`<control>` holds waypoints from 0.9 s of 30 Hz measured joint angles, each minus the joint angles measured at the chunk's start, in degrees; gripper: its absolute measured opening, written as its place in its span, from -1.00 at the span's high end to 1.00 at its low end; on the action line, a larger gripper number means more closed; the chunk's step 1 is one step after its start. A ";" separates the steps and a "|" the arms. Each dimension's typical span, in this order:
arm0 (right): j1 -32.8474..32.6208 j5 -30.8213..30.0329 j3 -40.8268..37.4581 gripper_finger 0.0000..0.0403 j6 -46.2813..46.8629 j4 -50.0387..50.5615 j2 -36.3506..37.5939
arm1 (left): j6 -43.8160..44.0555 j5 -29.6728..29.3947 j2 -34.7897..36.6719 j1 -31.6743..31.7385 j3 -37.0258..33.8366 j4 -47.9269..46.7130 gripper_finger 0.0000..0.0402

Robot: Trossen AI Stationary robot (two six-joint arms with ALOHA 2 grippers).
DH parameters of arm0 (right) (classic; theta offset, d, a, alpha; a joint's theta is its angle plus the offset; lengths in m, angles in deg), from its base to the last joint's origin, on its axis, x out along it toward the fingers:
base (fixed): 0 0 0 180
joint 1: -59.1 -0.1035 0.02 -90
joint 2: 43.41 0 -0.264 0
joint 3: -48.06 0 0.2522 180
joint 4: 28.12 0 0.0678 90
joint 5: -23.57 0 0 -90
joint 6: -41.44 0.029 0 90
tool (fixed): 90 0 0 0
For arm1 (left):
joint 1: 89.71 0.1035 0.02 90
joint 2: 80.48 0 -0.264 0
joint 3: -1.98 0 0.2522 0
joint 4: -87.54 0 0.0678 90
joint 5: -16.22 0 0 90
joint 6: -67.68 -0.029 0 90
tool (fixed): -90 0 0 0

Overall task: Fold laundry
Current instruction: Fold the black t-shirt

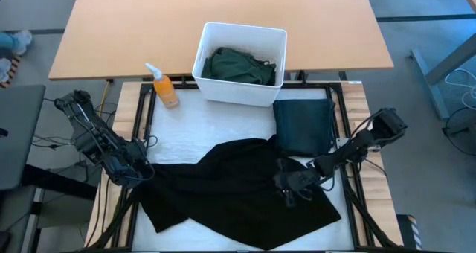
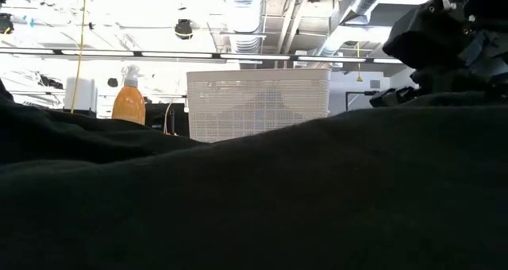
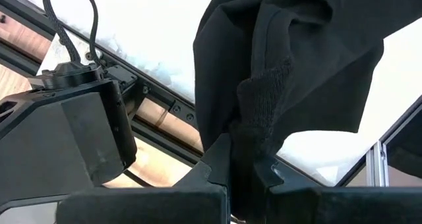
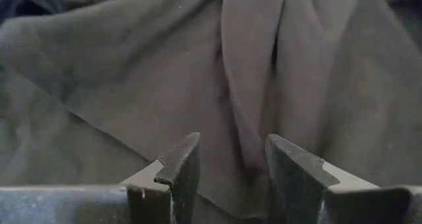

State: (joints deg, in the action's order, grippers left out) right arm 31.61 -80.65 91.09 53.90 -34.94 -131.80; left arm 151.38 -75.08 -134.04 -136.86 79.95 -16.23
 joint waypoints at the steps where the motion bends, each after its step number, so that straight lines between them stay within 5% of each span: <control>1: 0.00 -0.49 0.00 0.03 -0.97 0.09 0.30 | 0.00 -0.02 -0.02 0.00 0.00 0.06 1.00; 19: 0.48 -0.57 0.76 0.05 0.13 1.30 -3.77 | 0.17 -1.16 -0.02 0.00 0.00 1.16 1.00; 27: 0.61 -0.63 0.87 0.70 -0.76 0.51 -4.80 | 0.05 -2.98 -0.04 0.00 0.00 1.01 0.96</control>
State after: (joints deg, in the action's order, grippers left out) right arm 32.22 -81.27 91.97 53.14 -34.43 -136.60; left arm 151.43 -78.06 -134.08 -136.86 79.95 -15.21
